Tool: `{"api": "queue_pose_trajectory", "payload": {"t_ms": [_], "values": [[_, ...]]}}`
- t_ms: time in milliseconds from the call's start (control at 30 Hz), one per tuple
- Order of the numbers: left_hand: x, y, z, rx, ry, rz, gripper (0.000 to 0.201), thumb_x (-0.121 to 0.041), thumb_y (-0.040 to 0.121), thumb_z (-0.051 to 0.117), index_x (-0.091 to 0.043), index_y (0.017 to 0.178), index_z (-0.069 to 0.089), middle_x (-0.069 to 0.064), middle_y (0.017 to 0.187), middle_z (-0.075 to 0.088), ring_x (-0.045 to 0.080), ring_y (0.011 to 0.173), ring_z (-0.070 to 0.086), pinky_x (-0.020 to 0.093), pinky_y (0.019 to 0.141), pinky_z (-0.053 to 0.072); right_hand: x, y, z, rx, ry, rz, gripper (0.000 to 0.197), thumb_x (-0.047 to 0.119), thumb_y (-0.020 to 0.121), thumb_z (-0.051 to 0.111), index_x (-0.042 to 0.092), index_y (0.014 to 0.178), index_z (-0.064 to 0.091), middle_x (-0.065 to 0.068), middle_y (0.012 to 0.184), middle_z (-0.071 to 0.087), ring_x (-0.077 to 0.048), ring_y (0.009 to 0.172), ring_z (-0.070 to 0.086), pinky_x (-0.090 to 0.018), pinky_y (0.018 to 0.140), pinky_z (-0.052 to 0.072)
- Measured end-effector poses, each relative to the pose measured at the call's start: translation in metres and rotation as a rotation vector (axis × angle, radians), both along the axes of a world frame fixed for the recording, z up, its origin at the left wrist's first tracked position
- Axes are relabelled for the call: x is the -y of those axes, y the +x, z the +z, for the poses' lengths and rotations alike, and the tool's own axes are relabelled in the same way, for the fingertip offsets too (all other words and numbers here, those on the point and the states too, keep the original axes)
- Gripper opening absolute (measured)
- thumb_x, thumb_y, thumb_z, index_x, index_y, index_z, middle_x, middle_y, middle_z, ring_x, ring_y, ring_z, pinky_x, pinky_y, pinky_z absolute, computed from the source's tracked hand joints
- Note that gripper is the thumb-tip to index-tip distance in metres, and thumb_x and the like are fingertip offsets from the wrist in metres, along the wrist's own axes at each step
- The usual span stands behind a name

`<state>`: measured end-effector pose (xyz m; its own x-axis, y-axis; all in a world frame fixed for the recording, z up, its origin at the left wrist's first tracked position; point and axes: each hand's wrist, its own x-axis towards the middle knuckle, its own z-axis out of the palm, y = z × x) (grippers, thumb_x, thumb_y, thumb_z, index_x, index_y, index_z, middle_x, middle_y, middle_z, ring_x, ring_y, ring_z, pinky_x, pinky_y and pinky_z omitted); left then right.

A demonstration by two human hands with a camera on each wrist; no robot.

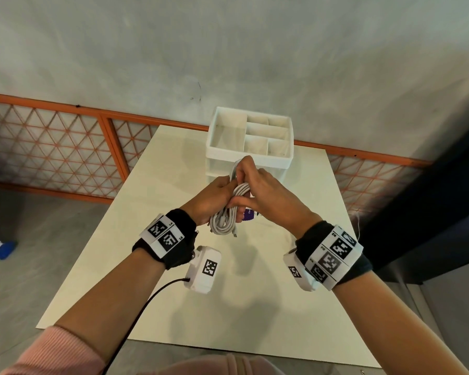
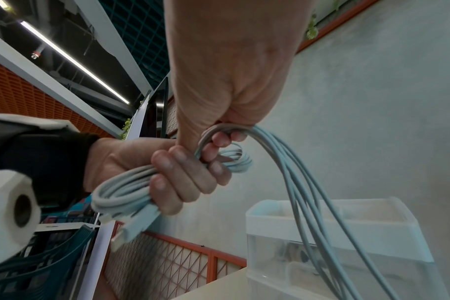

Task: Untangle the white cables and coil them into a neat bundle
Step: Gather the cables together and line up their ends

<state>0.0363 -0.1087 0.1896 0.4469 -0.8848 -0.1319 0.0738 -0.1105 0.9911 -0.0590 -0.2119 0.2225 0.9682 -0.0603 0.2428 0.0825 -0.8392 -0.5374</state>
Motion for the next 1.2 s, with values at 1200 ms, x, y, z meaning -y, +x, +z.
{"api": "queue_pose_trajectory", "payload": {"t_ms": [1200], "values": [[-0.011,-0.022,0.0,0.02,0.228,-0.339,0.059,-0.065,0.088,0.034,-0.01,0.076,0.051,-0.003,0.051,0.024,0.011,0.043,0.022,0.021,0.045,0.033,0.034,0.004,-0.001,-0.063,0.292,-0.432,0.023,0.025,0.075,0.067,0.015,0.086,0.049,0.001,0.049,0.052,-0.011,0.041,0.043,-0.023,0.048,0.037]]}}
